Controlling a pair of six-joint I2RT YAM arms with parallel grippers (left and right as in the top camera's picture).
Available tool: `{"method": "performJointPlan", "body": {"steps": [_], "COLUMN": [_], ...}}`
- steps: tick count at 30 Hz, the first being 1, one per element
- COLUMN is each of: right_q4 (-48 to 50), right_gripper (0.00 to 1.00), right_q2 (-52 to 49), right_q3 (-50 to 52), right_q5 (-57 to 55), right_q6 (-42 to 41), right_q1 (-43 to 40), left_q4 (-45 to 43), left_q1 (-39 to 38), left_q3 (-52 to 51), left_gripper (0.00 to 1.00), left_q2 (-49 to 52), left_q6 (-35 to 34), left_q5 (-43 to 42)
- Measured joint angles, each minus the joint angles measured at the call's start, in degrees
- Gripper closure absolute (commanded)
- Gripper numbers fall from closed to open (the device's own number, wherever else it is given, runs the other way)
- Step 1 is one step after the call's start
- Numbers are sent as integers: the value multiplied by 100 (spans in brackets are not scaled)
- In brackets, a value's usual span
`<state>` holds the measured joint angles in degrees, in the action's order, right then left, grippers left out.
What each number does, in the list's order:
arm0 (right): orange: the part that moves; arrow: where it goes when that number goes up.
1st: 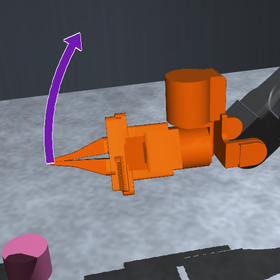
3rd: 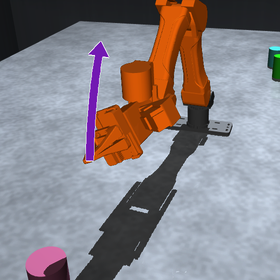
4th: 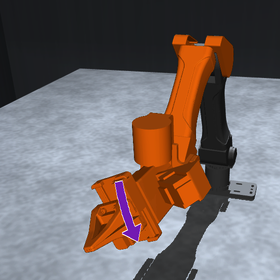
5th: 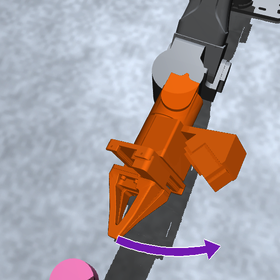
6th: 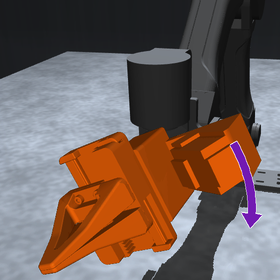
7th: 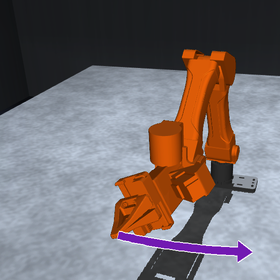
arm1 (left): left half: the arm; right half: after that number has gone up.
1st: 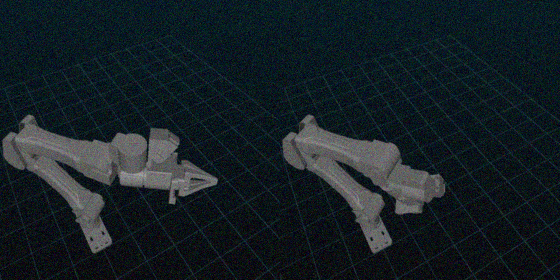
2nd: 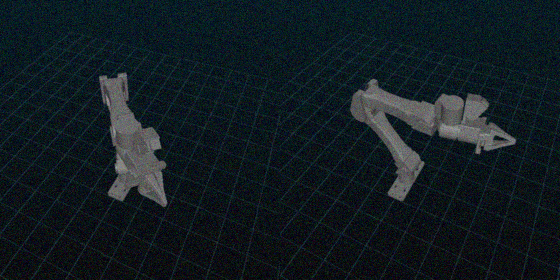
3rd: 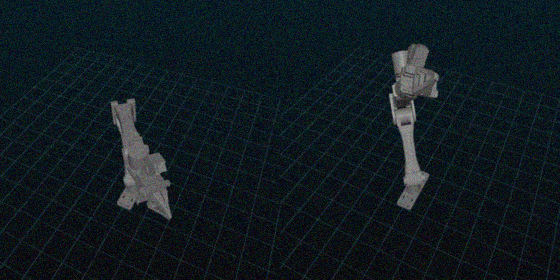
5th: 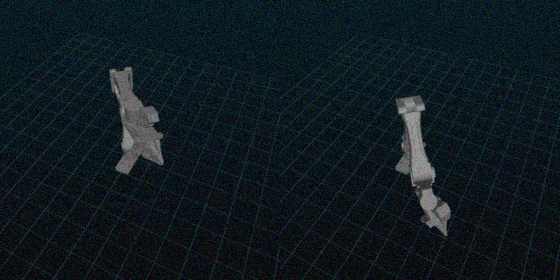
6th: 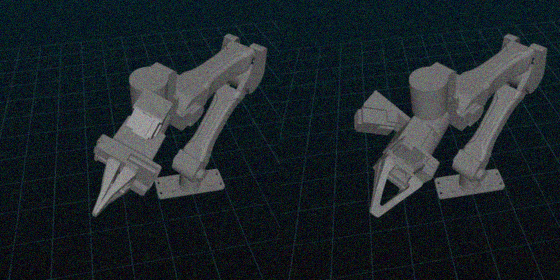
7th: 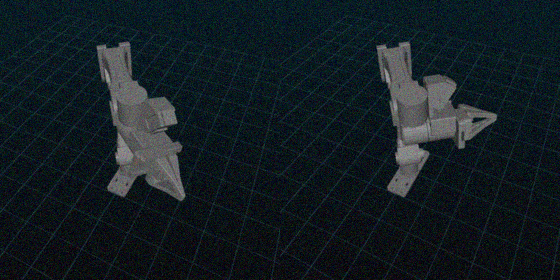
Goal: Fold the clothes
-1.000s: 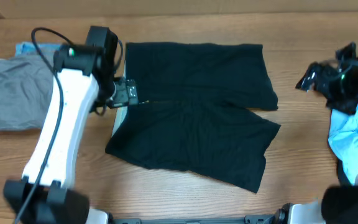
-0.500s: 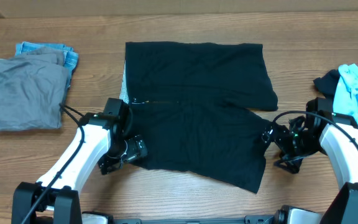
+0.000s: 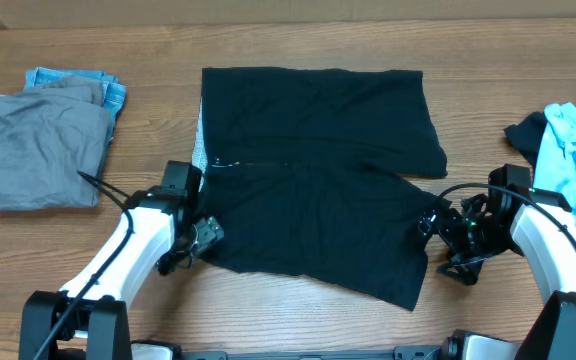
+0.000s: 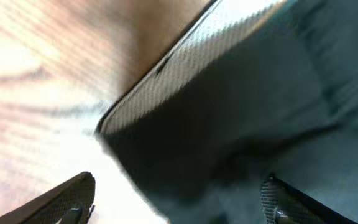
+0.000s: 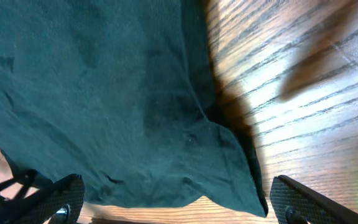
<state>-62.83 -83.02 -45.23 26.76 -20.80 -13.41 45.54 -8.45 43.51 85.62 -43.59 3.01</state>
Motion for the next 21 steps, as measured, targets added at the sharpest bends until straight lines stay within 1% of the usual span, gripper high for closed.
{"method": "performJointPlan", "body": {"steps": [3,4,5,7,8,9,10,15,18,21], "right_q4": [26,31,35,28,28,20,-83,-466,-850,-846], "right_gripper": [0,0,0,0,0,0,0,0,1,1], "right_q2": [0,0,0,0,0,0,0,0,0,7], "right_q3": [0,0,0,0,0,0,0,0,2,85], "right_q5": [2,0,0,-2,0,-2,0,0,4,59], "right_q6": [4,4,2,4,4,4,2,63,275,352], "right_q1": [0,2,2,0,0,0,0,0,0,0], "left_q4": [-291,-350,-365,-426,-476,-507,-540,-546,-422,-249], "left_q1": [114,175,238,363,372,372,372,372,372,372], "left_q3": [-2,-2,-2,-2,-2,-2,-2,-2,-2,-2], "left_gripper": [13,16,19,32,55,86,96,96,96,96], "left_q2": [0,0,0,0,0,0,0,0,0,0], "left_q6": [-24,-31,-46,-94,-120,-109,-129,-122,-55,-15], "left_q5": [31,28,31,33,35,33,46,50,24,20]}}
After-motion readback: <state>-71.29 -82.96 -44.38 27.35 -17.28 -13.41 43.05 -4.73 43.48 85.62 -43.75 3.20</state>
